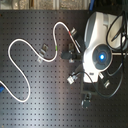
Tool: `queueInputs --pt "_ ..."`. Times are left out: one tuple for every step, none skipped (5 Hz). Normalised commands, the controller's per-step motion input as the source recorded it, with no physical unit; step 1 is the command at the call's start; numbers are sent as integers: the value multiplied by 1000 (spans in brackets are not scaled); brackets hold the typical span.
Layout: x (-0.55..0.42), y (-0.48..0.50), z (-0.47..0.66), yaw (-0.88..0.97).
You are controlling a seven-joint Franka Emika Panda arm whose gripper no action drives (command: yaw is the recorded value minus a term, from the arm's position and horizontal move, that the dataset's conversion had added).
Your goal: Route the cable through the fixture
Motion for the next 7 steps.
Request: queueInputs --pt "0 -3 -13 0" --pt "113 -165 -478 0" --pt "381 -30 -423 0" --pt "489 24 -399 0" --pt "572 79 -261 9" --pt "581 38 -101 91" --pt "71 -5 1 520"
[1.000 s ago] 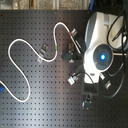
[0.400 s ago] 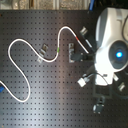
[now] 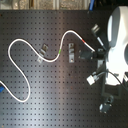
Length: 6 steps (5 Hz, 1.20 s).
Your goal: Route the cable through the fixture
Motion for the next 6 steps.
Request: queueInputs --pt "-5 0 41 999" --pt "-23 5 62 993" --pt "-23 7 75 992" --pt "-93 44 109 957" --pt "-117 71 129 880" --pt "-175 94 136 780"
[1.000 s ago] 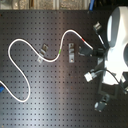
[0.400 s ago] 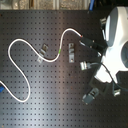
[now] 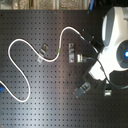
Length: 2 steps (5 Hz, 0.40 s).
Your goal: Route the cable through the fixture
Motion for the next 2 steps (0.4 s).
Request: queueInputs --pt "-162 105 143 811" --pt "-143 116 145 840"
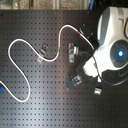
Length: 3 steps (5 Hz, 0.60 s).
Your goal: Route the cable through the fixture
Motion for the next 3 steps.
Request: queueInputs --pt "-62 90 141 938" --pt "-44 81 126 946" --pt "-36 85 129 945"
